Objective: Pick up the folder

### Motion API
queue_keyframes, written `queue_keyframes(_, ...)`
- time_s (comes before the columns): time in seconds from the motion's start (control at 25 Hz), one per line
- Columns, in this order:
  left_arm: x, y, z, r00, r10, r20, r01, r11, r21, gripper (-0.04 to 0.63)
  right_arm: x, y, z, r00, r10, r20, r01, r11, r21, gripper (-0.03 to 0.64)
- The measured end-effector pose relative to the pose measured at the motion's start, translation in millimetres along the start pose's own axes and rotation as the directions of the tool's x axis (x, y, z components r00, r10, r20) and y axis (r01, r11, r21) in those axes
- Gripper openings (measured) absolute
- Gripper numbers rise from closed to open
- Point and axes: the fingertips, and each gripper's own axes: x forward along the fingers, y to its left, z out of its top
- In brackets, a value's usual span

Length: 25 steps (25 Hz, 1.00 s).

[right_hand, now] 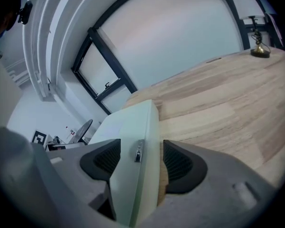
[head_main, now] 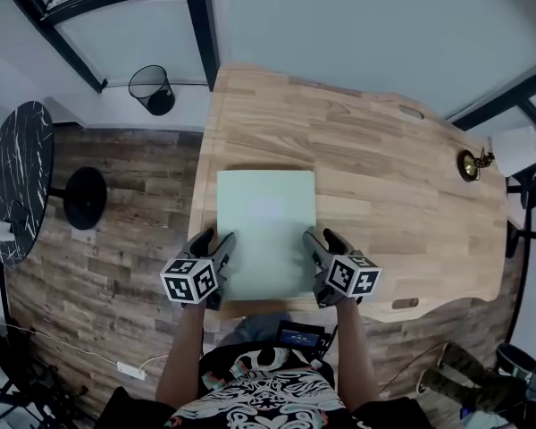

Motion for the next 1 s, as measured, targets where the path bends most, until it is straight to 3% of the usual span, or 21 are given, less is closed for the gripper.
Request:
queue_keyframes(0.16, 5, -4, 0, 0.999, -0.033, 0.008, 0.033, 0.998, -0.062, 0.279, 9, 2, -2, 0.999, 0.036, -0.028, -0.035, 0.999, 0.024, 0.271)
queue_keyframes(0.52, 19, -3, -9, 0.999, -0.027, -0.017, 0.026, 0.996, -0.083, 0.290, 24, 4, -13, 0.990, 0.108, -0.086, -0.101, 0.991, 0.083, 0.275)
queue_keyframes(1.0, 19, -1, -9, 1.000, 0.020, -0.022, -0.021, 0.996, -0.082, 0.290, 24, 3, -15, 0.993, 0.088, -0.072, -0.084, 0.995, 0.061, 0.273)
